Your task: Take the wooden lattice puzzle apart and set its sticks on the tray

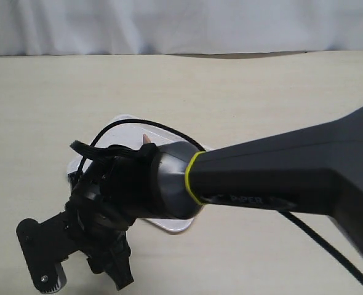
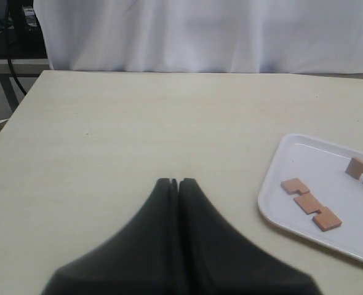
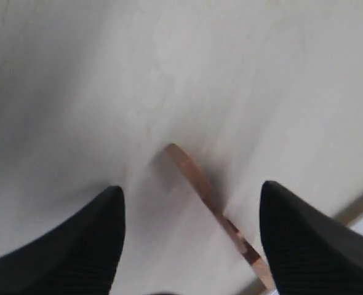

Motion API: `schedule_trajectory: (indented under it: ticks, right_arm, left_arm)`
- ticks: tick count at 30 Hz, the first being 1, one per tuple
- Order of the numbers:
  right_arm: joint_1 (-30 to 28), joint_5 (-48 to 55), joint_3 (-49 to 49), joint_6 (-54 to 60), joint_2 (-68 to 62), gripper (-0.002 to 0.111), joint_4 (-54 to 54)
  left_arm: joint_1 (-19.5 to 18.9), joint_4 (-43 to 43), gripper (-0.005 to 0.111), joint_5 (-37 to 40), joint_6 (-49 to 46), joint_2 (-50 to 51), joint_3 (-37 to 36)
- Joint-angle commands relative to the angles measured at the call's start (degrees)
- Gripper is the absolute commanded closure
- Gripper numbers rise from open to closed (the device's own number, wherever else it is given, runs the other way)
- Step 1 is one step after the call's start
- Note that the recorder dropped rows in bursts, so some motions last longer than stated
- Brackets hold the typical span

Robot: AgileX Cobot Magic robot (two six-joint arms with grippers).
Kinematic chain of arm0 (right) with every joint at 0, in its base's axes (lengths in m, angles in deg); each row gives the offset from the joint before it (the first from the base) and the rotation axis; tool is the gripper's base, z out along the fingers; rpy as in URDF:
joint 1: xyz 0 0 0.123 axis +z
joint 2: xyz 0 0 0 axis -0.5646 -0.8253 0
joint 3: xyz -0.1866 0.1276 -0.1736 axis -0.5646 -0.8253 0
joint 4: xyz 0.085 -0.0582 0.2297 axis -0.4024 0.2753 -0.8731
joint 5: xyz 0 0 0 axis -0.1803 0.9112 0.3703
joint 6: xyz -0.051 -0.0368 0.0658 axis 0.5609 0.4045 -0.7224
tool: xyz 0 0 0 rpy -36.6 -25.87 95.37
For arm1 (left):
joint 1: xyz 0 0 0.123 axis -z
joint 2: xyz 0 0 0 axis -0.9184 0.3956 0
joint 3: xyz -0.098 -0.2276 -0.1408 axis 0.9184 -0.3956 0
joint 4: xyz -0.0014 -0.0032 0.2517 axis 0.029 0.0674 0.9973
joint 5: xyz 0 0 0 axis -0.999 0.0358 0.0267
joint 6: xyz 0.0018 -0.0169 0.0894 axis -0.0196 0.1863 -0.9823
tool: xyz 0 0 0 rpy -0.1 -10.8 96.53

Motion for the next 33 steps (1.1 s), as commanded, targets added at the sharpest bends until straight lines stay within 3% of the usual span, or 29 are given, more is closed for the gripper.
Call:
schedule_trajectory:
  ticks: [1, 3, 7, 16, 23, 25, 28, 30, 33]
  right_arm:
    - [0.01, -1.14, 0.13, 0.4, -0.9, 0.054, 2.13]
    - [0.01, -1.67, 0.13, 0.4, -0.9, 0.067, 2.13]
    - [0.01, -1.67, 0.13, 0.4, -0.9, 0.104, 2.13]
    - [0.01, -2.02, 0.13, -0.41, 1.83, 0.104, 0.41]
    - [-0.84, -2.05, 0.13, -17.77, 3.99, 0.103, 2.52]
    - [-2.22, 0.35, 0.13, -21.26, 3.59, 0.092, 2.11]
    - [-5.36, 7.09, 0.13, -19.92, 3.33, 0.064, -3.77]
    - [-6.63, 10.93, 0.13, -16.1, 2.64, 0.055, -6.07]
    - [-6.85, 9.21, 0.13, -14.55, 1.39, 0.055, -6.96]
  left_arm:
    - [0.34, 0.01, 0.107, -0.08, 0.15, -0.08, -0.14]
    - [0.34, 0.01, 0.107, -0.08, 0.15, -0.08, -0.14]
    - [0.34, 0.01, 0.107, -0.08, 0.15, -0.08, -0.14]
    - [0.34, 0.01, 0.107, -0.08, 0.15, -0.08, -0.14]
    - [0.34, 0.01, 0.107, -0.08, 0.15, -0.08, -0.14]
    - [0.34, 0.01, 0.107, -0.08, 0.15, -0.08, -0.14]
    - [0.34, 0.01, 0.107, -0.5, 0.15, -0.08, -0.14]
    - [0.34, 0.01, 0.107, -0.54, 0.15, -0.08, -0.14]
    - [0.34, 0.01, 0.107, -0.41, 0.15, -0.08, -0.14]
